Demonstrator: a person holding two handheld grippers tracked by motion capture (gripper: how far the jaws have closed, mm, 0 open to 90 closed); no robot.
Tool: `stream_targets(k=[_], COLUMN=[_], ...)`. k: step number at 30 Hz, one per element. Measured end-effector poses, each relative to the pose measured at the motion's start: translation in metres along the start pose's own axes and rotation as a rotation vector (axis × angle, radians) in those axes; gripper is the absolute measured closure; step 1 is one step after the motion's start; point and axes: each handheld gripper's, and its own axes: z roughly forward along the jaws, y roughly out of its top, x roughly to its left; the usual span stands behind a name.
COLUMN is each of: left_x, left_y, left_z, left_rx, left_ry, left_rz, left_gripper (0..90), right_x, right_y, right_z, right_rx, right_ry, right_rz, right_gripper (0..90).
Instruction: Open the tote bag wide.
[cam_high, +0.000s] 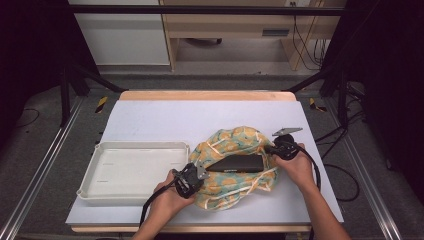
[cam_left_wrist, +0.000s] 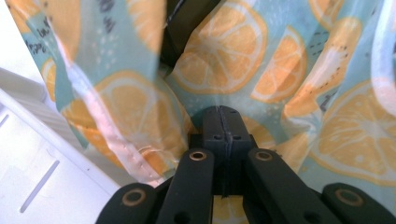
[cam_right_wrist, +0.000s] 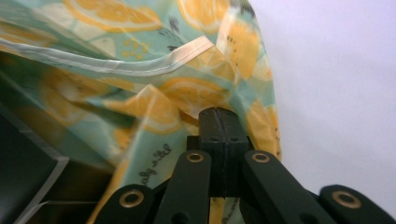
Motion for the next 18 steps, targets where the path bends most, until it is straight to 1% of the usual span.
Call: stream_targets(k=[1, 3, 4, 5, 6, 7, 8, 9, 10, 11, 12, 13, 15, 16, 17, 18], left_x=[0.001, 0.002, 0.002, 0.003, 0.003, 0.004, 0.004, 0.005, 0.005, 0.006, 0.007, 0.009, 0.014, 0.017, 0.021, 0.025], left_y=[0.001, 0.003, 0.003, 0.005, 0.007, 0.013, 0.013, 0.017, 0.022, 0.026, 0.03, 0.036, 0.043, 0.046, 0.048, 0.049], left_z=[-0.005, -0.012, -0.012, -0.016, -0.02, -0.029, -0.029, -0.033, -0.037, -0.04, -0.041, -0.041, -0.038, -0.035, -0.033, -0.03], left_rx=[-0.031, -0.064, -0.064, -0.086, -0.105, -0.151, -0.151, -0.171, -0.203, -0.213, -0.213, -0.214, -0.201, -0.198, -0.183, -0.179], left_ry=[-0.01, -0.014, -0.014, -0.018, -0.026, -0.043, -0.043, -0.059, -0.065, -0.052, -0.034, -0.012, 0.015, 0.044, 0.077, 0.096], left_rz=[-0.014, -0.023, -0.023, -0.032, -0.036, -0.044, -0.044, -0.045, -0.049, -0.042, -0.033, -0.021, -0.011, -0.009, 0.0, -0.001], left_gripper=[90.0, 90.0, 90.0, 90.0, 90.0, 90.0, 90.0, 90.0, 90.0, 90.0, 90.0, 90.0, 90.0, 90.0, 90.0, 90.0], right_x=[0.002, 0.008, 0.008, 0.013, 0.013, 0.019, 0.019, 0.022, 0.025, 0.033, 0.035, 0.035, 0.044, 0.048, 0.053, 0.057], right_y=[0.0, 0.001, 0.001, 0.002, 0.002, 0.001, 0.001, 0.001, 0.0, -0.003, -0.004, -0.004, -0.008, -0.01, -0.013, -0.016], right_z=[-0.006, -0.018, -0.018, -0.029, -0.029, -0.04, -0.04, -0.046, -0.05, -0.06, -0.062, -0.062, -0.069, -0.071, -0.073, -0.074], right_rx=[-0.018, -0.056, -0.056, -0.082, -0.082, -0.115, -0.115, -0.126, -0.138, -0.163, -0.172, -0.172, -0.187, -0.193, -0.194, -0.192], right_ry=[-0.001, 0.003, 0.003, 0.012, 0.012, 0.018, 0.018, 0.017, 0.018, 0.024, 0.03, 0.03, 0.041, 0.048, 0.051, 0.051], right_rz=[-0.011, -0.035, -0.035, -0.059, -0.059, -0.075, -0.075, -0.082, -0.088, -0.099, -0.111, -0.111, -0.12, -0.129, -0.142, -0.149], right_gripper=[90.0, 90.0, 90.0, 90.0, 90.0, 90.0, 90.0, 90.0, 90.0, 90.0, 90.0, 90.0, 90.0, 90.0, 90.0, 90.0])
